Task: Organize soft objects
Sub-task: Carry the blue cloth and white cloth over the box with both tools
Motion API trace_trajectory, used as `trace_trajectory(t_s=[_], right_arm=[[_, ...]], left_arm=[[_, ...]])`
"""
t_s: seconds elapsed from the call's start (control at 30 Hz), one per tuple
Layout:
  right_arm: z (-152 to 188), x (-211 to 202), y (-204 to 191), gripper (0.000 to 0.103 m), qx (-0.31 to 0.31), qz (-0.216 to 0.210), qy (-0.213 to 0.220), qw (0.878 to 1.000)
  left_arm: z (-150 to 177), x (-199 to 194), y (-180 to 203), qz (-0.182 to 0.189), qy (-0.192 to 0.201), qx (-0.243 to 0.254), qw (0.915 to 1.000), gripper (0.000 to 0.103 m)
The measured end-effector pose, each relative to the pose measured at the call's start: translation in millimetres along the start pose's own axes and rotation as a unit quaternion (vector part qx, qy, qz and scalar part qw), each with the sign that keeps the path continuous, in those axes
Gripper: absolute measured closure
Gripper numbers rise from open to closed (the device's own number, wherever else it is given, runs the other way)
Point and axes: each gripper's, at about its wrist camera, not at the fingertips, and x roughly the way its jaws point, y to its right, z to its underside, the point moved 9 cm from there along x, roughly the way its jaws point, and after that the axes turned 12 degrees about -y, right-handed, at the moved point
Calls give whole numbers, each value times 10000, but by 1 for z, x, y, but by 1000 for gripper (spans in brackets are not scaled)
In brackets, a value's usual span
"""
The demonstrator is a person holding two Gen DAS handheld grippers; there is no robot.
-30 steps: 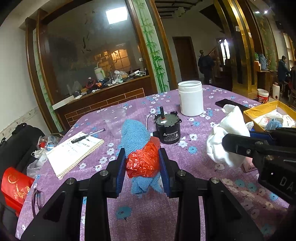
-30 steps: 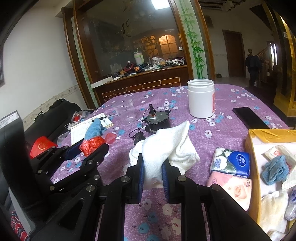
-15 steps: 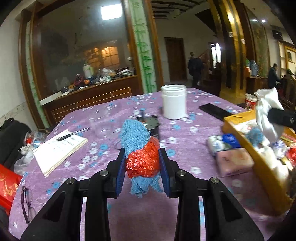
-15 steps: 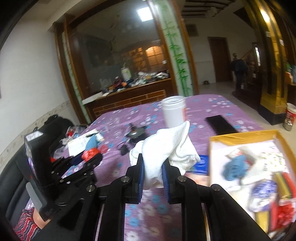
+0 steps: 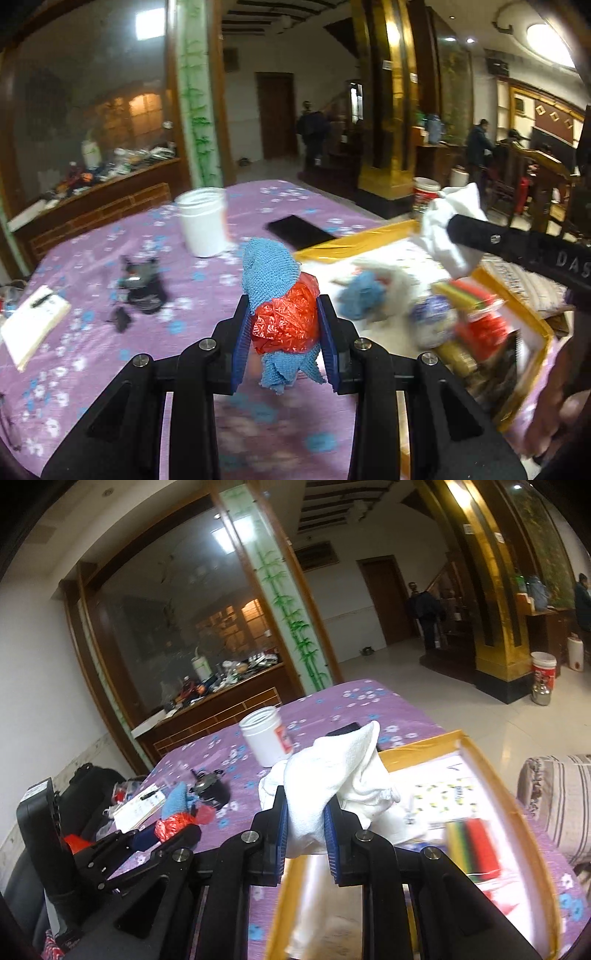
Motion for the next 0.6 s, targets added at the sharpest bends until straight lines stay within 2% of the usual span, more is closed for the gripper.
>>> trace_trajectory(t_s=[0.33, 0.6], right_arm=[[-16, -18, 59, 83, 384, 28, -60, 9992], [-17, -10, 91, 83, 558, 121, -359, 9977]], left_arm=[[-17, 20, 71, 711, -376, 123, 9967, 72], [-12, 59, 101, 1035, -1028, 189, 9891, 72]])
